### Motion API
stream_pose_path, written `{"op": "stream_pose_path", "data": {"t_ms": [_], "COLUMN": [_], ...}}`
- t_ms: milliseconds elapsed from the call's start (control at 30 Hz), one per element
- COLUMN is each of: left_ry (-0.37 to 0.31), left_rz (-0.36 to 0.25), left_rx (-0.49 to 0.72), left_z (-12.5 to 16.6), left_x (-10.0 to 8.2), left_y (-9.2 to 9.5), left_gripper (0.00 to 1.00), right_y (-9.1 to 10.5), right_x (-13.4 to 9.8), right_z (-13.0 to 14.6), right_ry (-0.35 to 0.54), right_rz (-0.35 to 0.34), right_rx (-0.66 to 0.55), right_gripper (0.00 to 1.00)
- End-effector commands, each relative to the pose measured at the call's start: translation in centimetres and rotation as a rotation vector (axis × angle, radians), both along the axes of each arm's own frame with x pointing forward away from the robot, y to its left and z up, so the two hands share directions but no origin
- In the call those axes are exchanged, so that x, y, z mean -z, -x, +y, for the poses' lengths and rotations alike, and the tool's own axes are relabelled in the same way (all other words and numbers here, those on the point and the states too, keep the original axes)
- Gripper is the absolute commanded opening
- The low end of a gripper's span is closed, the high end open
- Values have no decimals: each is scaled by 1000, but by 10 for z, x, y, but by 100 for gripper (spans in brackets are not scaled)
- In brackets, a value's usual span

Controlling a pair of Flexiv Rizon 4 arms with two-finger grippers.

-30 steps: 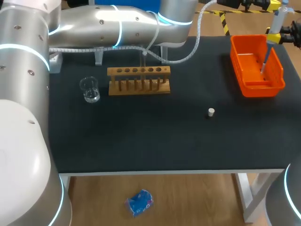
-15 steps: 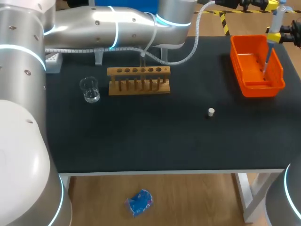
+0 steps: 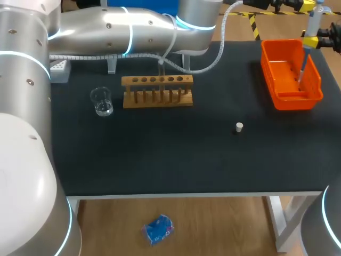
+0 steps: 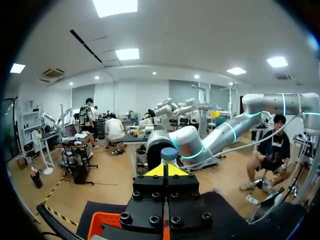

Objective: Invert the test tube, pick up the pipette, mount the tip to pipette, aspirate from beaker and dispense into the tube, eject the tip, return the pipette, and cap with the stopper.

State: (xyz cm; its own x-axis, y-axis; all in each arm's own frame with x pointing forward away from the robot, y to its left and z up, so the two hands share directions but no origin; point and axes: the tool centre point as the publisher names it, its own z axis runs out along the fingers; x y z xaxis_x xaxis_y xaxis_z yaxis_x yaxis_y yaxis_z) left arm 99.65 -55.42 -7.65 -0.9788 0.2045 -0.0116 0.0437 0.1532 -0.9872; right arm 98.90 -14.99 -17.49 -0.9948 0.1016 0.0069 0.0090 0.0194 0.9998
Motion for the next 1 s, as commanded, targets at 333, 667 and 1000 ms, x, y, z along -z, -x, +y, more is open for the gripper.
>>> {"op": "stream_pose_path", "data": {"t_ms": [333, 667, 1000], "left_ry": [0, 7, 15], "left_rz": [3, 28, 32], "left_rx": [-11, 5, 11], "left_z": [2, -9, -10], "left_x": [3, 16, 18], "left_y": [4, 6, 7], "left_gripper": [0, 0, 0], "right_y": [0, 0, 0], "right_x": [-3, -3, -3], "right_z": [0, 0, 0], "right_ry": [3, 3, 3], "right_rz": [1, 1, 1], "right_rx": [1, 1, 1], "right_gripper": [0, 0, 0]}}
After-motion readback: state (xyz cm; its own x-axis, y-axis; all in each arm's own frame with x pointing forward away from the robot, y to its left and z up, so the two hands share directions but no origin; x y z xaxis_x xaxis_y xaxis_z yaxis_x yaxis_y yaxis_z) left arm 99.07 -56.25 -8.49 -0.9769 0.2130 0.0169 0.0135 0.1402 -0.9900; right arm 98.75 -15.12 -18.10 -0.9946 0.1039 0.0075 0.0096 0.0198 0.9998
